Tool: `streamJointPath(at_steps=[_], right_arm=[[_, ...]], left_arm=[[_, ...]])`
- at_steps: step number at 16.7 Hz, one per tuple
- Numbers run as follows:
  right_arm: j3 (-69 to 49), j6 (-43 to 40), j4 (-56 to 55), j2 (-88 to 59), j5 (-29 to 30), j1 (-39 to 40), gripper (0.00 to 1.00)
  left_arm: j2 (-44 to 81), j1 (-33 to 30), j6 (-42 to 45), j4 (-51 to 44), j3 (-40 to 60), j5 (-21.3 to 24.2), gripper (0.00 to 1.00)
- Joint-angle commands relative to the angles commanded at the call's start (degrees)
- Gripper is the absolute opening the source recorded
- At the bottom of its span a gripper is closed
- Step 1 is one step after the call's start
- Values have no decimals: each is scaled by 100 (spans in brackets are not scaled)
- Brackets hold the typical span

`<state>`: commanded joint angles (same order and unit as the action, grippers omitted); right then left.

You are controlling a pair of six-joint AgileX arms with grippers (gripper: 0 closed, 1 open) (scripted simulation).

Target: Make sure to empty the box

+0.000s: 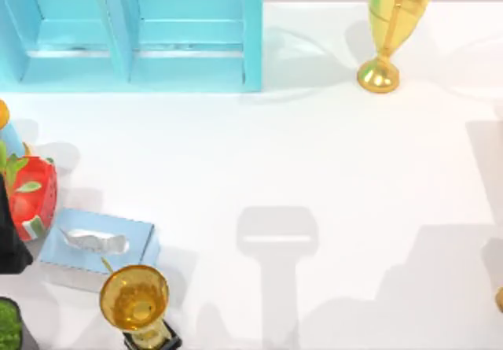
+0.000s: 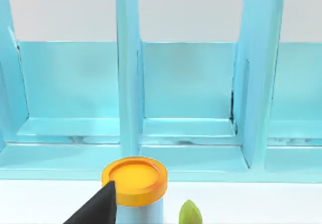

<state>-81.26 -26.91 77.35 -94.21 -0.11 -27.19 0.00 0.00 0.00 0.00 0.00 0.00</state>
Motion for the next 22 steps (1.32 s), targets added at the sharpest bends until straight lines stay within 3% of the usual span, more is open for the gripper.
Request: streamJointPath(at_steps=[12, 16, 22], right_arm=[[123, 3719, -1297, -1082, 60, 3911, 0], [298, 4316, -1661, -1311, 28, 4361, 0], [318, 4401, -1707, -1324, 12, 4351, 0]], left_arm=[[0, 0, 0, 0, 0, 0, 100], [0, 0, 0, 0, 0, 0, 100], [0, 0, 0, 0, 0, 0, 100]])
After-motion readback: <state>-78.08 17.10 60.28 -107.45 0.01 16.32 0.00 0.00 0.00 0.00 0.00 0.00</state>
